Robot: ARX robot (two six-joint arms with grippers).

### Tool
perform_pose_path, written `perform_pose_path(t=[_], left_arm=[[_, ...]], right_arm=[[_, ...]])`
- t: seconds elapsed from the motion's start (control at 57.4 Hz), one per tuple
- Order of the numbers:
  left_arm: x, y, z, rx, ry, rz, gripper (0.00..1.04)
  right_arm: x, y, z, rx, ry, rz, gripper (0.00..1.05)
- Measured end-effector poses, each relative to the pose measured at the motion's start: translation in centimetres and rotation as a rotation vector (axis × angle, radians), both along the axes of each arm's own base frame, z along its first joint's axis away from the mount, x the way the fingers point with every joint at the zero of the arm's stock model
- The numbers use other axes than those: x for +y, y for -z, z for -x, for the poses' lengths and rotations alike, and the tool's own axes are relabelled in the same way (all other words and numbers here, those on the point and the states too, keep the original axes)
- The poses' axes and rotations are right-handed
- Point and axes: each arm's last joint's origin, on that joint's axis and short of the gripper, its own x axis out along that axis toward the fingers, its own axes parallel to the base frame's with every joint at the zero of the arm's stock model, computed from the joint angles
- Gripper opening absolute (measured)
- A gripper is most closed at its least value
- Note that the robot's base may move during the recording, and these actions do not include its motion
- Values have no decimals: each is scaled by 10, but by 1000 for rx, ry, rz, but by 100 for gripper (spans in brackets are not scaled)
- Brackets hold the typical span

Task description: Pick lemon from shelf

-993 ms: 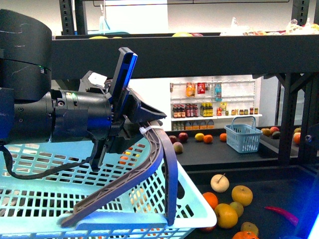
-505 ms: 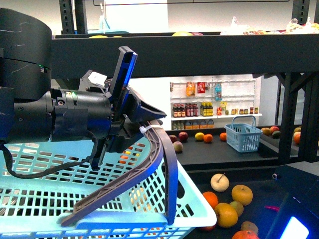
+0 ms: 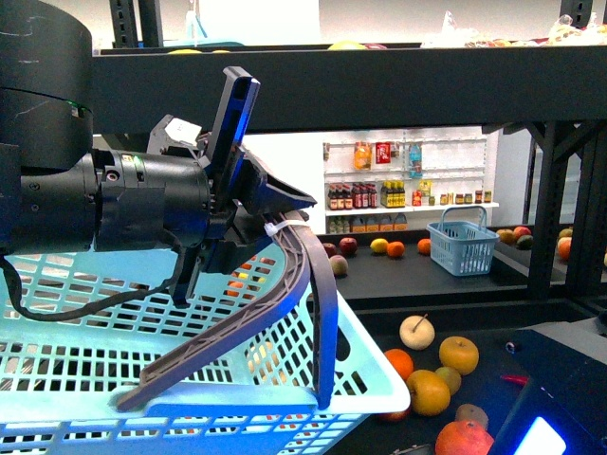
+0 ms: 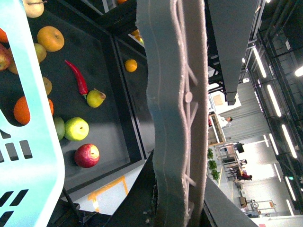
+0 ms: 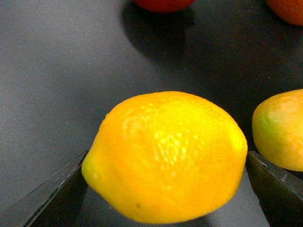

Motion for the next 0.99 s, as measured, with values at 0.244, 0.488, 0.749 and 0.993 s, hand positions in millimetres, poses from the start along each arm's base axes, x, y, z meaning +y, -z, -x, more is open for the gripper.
perform_pose_path(t=[0.244,0.488,0.749,0.993], left_arm=[[0,0,0,0,0,0,11],[0,0,0,0,0,0,11],[0,0,0,0,0,0,11],[0,0,0,0,0,0,11]], right_arm=[[3,8,4,12,4,3,86],[-8,1,4,12,92,4,82],[-60,-56,-3,-69,305,-46,82],[-146,-145,4,-211,526,-129,82]])
